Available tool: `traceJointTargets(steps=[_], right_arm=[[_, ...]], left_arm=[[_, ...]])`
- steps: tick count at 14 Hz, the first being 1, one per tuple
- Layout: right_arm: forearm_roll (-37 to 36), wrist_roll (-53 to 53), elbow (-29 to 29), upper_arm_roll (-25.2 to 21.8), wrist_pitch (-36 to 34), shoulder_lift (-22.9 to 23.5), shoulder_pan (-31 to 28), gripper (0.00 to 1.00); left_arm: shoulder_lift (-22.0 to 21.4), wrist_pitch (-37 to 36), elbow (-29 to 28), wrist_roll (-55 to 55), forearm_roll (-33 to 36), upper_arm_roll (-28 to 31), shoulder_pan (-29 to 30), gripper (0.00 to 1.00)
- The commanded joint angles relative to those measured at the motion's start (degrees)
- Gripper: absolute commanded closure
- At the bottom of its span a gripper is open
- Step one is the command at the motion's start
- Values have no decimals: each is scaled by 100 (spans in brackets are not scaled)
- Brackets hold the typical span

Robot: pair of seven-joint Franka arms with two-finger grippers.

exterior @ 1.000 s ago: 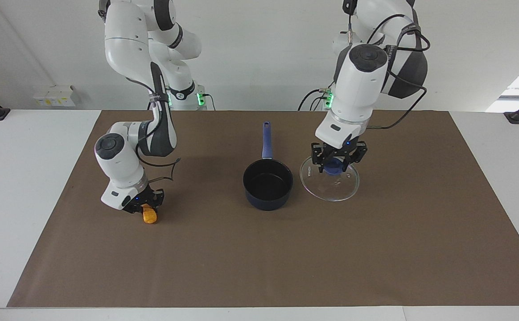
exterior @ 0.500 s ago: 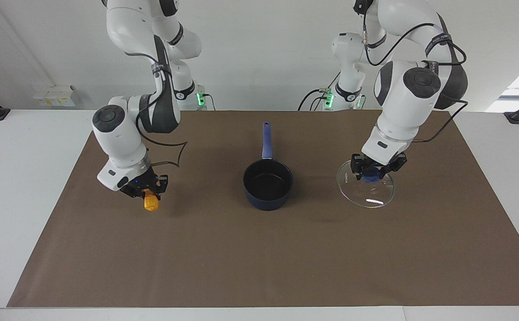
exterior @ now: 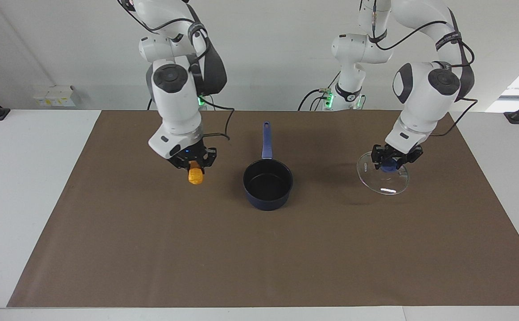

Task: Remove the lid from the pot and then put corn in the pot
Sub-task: 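Lift the lid off the pot with the left gripper and set it down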

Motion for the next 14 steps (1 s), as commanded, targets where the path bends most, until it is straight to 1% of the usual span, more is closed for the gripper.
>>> traceJointTargets(steps=[1, 2, 4, 6, 7, 8, 9, 10, 14], right_arm=[[81, 204, 190, -1, -107, 103, 261, 100], [177, 387, 225, -1, -116, 129, 419, 100], [213, 809, 357, -1, 15, 374, 805, 100], [231, 1012, 708, 77, 86, 672, 868, 100], [222, 1117, 761, 200, 182, 752, 895, 100], [265, 1249, 753, 218, 357, 797, 904, 100], [266, 1320, 692, 227, 550, 814, 939, 100], [266, 1364, 561, 227, 665, 858, 1026, 100], [266, 1452, 385, 227, 1078, 1052, 1106, 100]], left_arm=[[-583, 231, -790, 792, 70, -72, 573, 100], [-679, 361, -1027, 881, 70, -64, 696, 100], [-750, 773, -1484, 1232, 61, -64, 960, 100], [-742, 1152, -1810, 1330, 70, -64, 1110, 100], [-724, 1301, -1916, 1348, 70, -64, 1119, 92], [-681, 1372, -1943, 1348, 61, -64, 1119, 75], [-663, 1373, -1917, 1357, 70, -64, 1128, 23], [-663, 1338, -1891, 1400, 70, -64, 1137, 0], [-584, 1294, -1716, 1410, 61, -72, 1076, 0]])
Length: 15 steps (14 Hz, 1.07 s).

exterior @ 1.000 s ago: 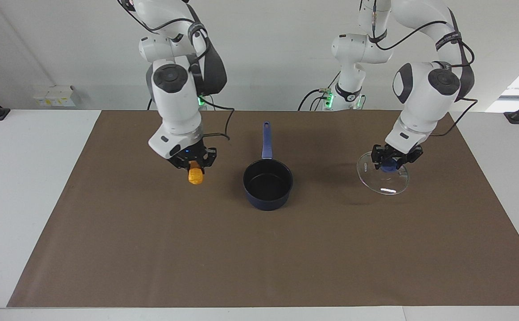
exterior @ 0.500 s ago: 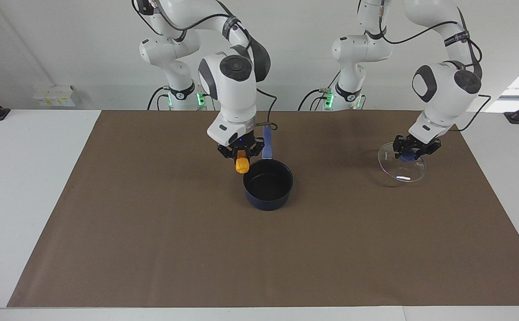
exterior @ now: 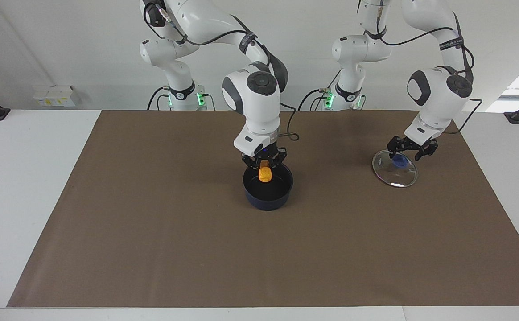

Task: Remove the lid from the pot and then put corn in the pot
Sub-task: 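Lift the lid off the pot with the left gripper and set it down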

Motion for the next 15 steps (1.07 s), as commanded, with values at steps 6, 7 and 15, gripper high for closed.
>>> traceJointTargets(steps=[6, 7, 15], right_arm=[[119, 99, -488, 24, 674, 122, -51, 100], [154, 151, -488, 24, 805, 209, -25, 100], [400, 20, -506, 24, 990, 254, -86, 100]], left_arm=[[358, -1245, 1563, -469, 58, -72, -190, 0], [463, -1430, 1836, -627, 58, -81, -287, 0], [683, -2749, 3235, -1445, 5, -107, -937, 0]])
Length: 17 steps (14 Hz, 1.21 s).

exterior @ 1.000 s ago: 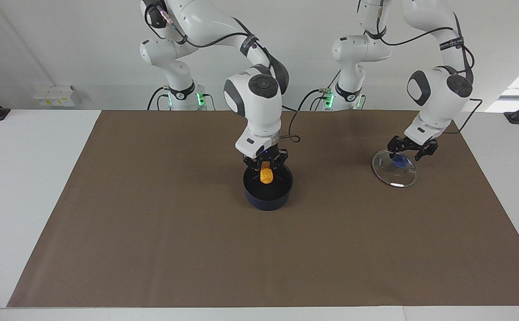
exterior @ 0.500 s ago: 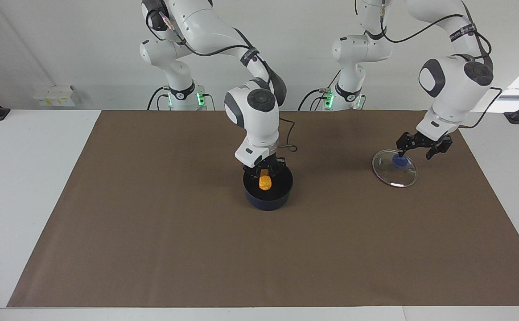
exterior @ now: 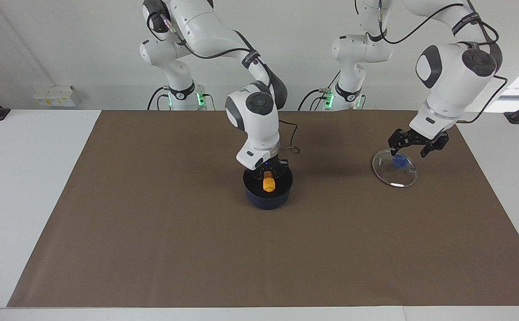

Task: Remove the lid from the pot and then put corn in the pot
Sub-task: 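Lift the lid off the pot with the left gripper and set it down, then carry the corn over the pot with the right gripper and lower it in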

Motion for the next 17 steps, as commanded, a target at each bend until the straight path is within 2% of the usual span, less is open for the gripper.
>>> traceJointTargets(steps=[1, 5, 10, 11, 12, 13, 14, 17], right_arm=[[127, -77, -67, 31, 160, 27, -86, 100], [452, -209, -41, 31, 423, 88, -104, 100], [444, -200, -93, 31, 600, 247, -69, 99], [452, -209, -119, 31, 582, 238, -69, 89], [453, -209, -128, 31, 538, 238, -86, 70], [444, -200, -120, 22, 486, 238, -86, 27], [365, -200, -111, 22, 477, 238, -86, 0], [329, -209, -58, 14, 459, 229, -95, 0]], left_arm=[[160, -490, 555, -228, 1, 45, -189, 0], [98, -798, 924, -131, -34, -16, -198, 0], [125, -1693, 1548, -79, -69, -17, -198, 0], [125, -1895, 1714, -61, -69, -17, -198, 0], [125, -2088, 1873, 0, -78, -17, -189, 0], [125, -2351, 2057, 96, -52, -8, -163, 0], [125, -2493, 2163, 219, -43, 9, -154, 0], [11, -2442, 2068, 369, -104, 18, -137, 0]])
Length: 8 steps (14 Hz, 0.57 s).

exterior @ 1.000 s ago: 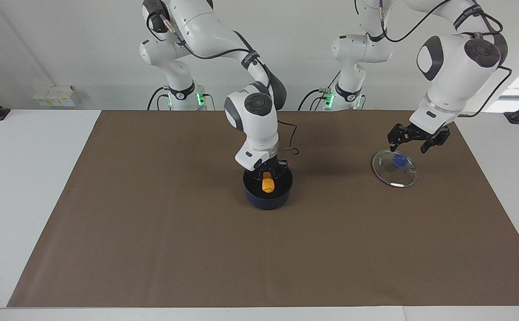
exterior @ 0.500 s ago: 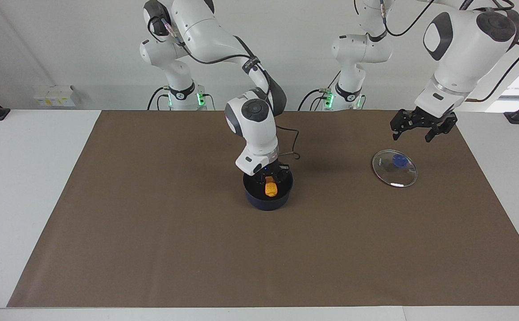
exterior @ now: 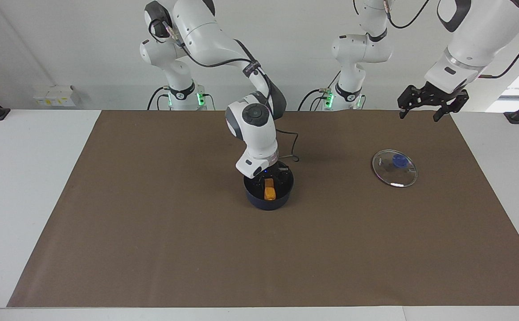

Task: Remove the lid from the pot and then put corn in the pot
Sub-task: 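Carry the corn over the pot with the right gripper and lower it in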

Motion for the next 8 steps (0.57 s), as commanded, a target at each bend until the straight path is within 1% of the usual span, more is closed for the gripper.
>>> traceJointTargets(steps=[1, 3, 4, 8], right_arm=[[18, -148, 3, 12, -24, -74, -67, 0], [-17, -148, 21, -23, -59, -162, -58, 0], [-69, -148, 12, -40, -67, -276, -58, 0], [-192, -235, 12, -111, -488, -890, -339, 0]], left_arm=[[-15, -123, 30, 215, -62, 44, 2, 0], [-15, -123, 30, 198, -62, 44, 2, 0], [-15, -123, 30, 189, -62, 44, -7, 0], [-15, -114, 30, 137, -88, 44, 2, 0]])
